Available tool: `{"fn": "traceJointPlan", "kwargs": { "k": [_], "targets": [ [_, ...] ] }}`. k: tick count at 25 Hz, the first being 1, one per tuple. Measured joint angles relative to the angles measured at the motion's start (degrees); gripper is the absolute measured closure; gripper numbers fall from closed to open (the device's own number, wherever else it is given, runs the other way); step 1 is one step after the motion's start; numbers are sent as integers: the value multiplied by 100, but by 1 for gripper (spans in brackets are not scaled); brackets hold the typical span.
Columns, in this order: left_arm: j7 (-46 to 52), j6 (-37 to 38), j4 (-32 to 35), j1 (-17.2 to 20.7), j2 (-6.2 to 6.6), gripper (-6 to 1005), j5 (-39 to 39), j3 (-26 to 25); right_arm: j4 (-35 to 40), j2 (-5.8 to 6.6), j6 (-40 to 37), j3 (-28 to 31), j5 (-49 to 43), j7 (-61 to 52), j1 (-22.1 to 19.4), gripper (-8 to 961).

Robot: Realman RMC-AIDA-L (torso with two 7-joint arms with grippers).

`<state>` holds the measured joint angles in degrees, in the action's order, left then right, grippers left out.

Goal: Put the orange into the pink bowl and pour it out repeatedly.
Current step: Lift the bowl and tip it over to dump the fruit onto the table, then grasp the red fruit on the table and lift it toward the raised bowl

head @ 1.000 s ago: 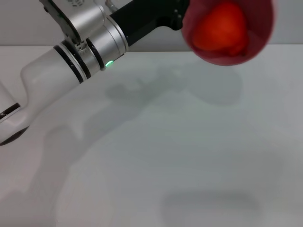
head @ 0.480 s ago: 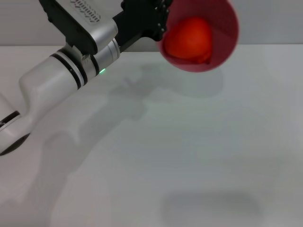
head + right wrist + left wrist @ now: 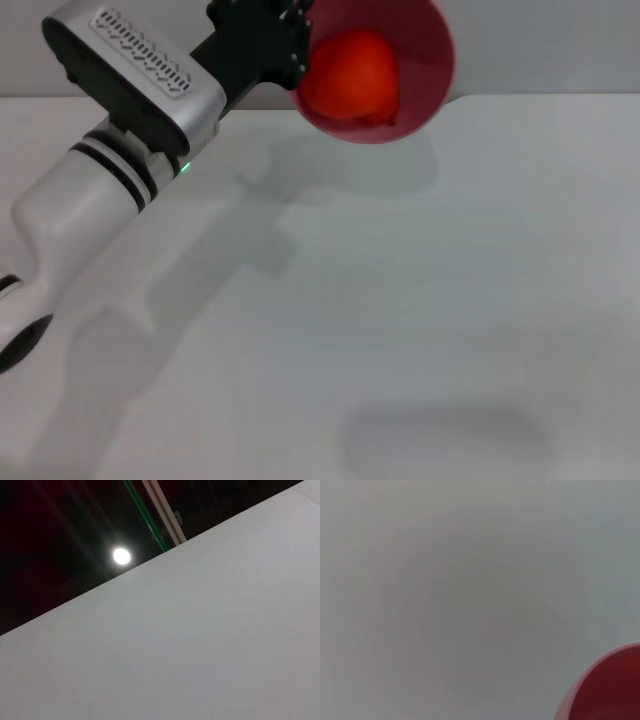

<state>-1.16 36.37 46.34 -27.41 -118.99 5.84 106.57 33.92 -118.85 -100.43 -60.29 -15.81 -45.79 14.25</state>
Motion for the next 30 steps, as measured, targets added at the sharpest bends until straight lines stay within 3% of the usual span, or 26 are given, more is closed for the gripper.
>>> {"fn": "traceJointPlan", "kwargs": {
  "k": [9,15,25,30],
  "targets": [
    [-1421,592,163,465,6,957,-1020,363,-51,6,12,0,0,1,90,519],
    [-2224,932,293,795,5,957,-1296,703,-104,11,16,0,0,0,196,519],
    [-2597,945,236,799,45,957,-1434,974,-111,7,15,-63,-34,-34,363,519],
    [-2090,679,219,597,59,957,-1437,937,-199,4,15,-72,-43,-34,400,519]
  ]
}}
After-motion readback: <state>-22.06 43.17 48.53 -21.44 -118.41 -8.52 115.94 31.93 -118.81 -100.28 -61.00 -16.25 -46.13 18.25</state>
